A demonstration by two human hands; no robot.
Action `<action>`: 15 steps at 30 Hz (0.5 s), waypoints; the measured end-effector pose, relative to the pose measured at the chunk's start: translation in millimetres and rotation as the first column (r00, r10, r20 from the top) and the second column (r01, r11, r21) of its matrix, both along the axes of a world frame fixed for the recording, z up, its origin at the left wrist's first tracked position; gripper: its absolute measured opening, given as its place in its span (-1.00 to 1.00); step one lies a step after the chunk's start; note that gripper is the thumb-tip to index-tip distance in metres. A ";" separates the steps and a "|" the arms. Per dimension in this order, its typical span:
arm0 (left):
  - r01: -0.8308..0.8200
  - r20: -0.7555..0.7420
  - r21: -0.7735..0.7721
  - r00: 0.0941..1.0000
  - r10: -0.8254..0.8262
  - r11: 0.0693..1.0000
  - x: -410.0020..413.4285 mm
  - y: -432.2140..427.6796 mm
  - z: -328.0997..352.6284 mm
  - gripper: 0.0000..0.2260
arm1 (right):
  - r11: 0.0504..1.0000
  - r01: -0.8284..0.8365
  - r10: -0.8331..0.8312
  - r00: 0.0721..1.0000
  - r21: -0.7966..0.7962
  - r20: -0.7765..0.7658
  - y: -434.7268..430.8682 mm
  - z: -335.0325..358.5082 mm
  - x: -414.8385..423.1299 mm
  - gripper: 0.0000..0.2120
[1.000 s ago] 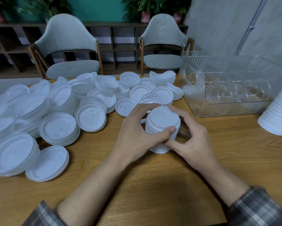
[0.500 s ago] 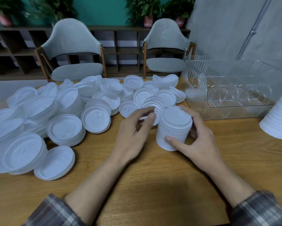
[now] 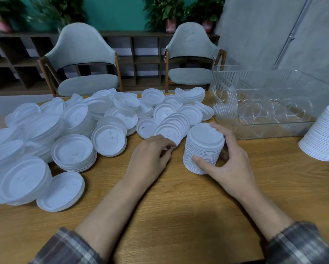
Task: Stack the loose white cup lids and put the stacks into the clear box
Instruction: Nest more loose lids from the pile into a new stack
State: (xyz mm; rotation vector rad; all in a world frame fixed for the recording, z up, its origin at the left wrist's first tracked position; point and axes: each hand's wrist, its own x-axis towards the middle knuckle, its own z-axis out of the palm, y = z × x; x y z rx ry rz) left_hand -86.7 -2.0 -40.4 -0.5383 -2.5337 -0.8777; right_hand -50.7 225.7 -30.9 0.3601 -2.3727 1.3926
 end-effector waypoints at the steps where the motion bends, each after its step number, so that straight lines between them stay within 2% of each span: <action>1: 0.005 -0.007 0.019 1.000 -0.005 1.000 0.7 0.1 0.7 -0.84 | 1.000 0.002 -0.002 1.000 0.002 0.000 -0.2 0.1 -0.1 -0.20; 4: 0.000 -0.061 0.089 0.998 0.006 0.996 3.4 0.3 4.4 -0.83 | 1.000 0.004 -0.004 1.000 0.002 -0.001 -1.2 0.2 -0.6 -0.21; 7: -0.025 -0.113 0.249 0.992 0.055 0.968 7.9 1.4 13.2 -0.81 | 1.000 0.003 -0.003 1.000 -0.007 -0.002 -1.2 0.1 -0.5 -0.22; 10: -0.041 -0.047 0.450 0.997 0.069 0.892 12.7 1.2 23.6 -0.78 | 1.000 0.000 0.000 1.000 -0.005 -0.002 -1.3 0.0 -0.6 -0.21; 15: -0.041 0.029 0.658 0.999 0.029 0.751 19.5 0.9 40.6 -0.81 | 1.000 -0.018 0.018 1.000 -0.004 0.008 -2.9 0.6 -0.7 -0.21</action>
